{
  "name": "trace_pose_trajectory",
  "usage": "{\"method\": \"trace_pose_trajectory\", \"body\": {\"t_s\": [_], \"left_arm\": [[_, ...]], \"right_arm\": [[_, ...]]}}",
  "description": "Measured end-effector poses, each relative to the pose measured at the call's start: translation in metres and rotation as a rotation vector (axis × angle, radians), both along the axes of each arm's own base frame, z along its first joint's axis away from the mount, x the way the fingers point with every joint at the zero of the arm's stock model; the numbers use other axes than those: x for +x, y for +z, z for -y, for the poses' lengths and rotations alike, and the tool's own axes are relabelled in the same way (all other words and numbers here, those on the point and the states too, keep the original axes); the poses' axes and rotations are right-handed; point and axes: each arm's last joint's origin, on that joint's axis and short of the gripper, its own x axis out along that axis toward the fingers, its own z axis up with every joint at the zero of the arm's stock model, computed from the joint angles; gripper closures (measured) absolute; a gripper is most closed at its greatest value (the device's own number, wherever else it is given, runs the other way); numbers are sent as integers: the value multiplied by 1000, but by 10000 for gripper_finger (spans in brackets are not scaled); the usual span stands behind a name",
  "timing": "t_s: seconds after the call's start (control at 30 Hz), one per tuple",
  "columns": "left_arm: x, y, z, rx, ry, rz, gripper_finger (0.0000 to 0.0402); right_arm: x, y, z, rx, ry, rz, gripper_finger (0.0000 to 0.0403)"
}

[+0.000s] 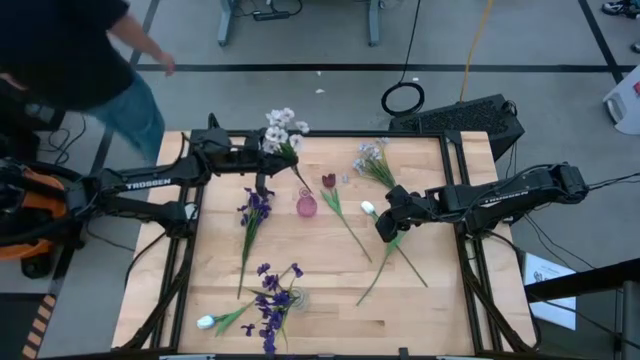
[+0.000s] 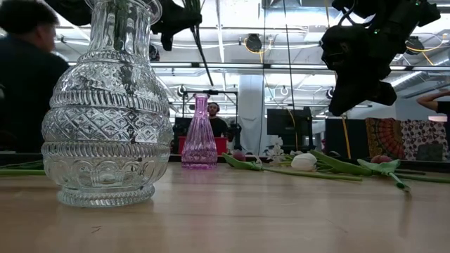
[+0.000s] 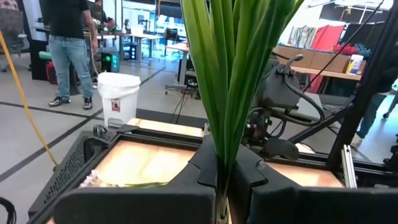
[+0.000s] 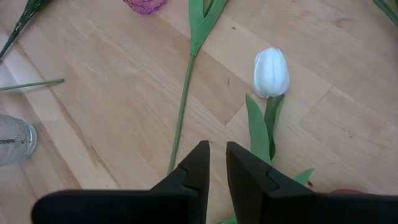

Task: Sort flowers into vase by color
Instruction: Put the left white flowers into the pink vase

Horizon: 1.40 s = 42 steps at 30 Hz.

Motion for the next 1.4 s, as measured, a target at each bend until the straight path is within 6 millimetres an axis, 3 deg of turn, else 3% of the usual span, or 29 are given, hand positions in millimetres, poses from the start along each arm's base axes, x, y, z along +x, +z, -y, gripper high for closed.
{"method": "trace_pose_trajectory", "body": {"t_s": [0.37, 1.03, 1.17, 1.4], "left_arm": [[-8, -6, -8, -35, 46, -78, 391], [23, -38, 5, -49, -13, -218, 389], [31, -46, 6, -52, 16, -242, 365], [38, -53, 10, -52, 6, -261, 278]], "right_arm": [[0, 0, 0, 0, 0, 0, 358], [0, 0, 1, -27, -14, 1, 358], [0, 0, 1, -27, -14, 2, 358], [0, 0, 1, -29, -19, 6, 358]]}}
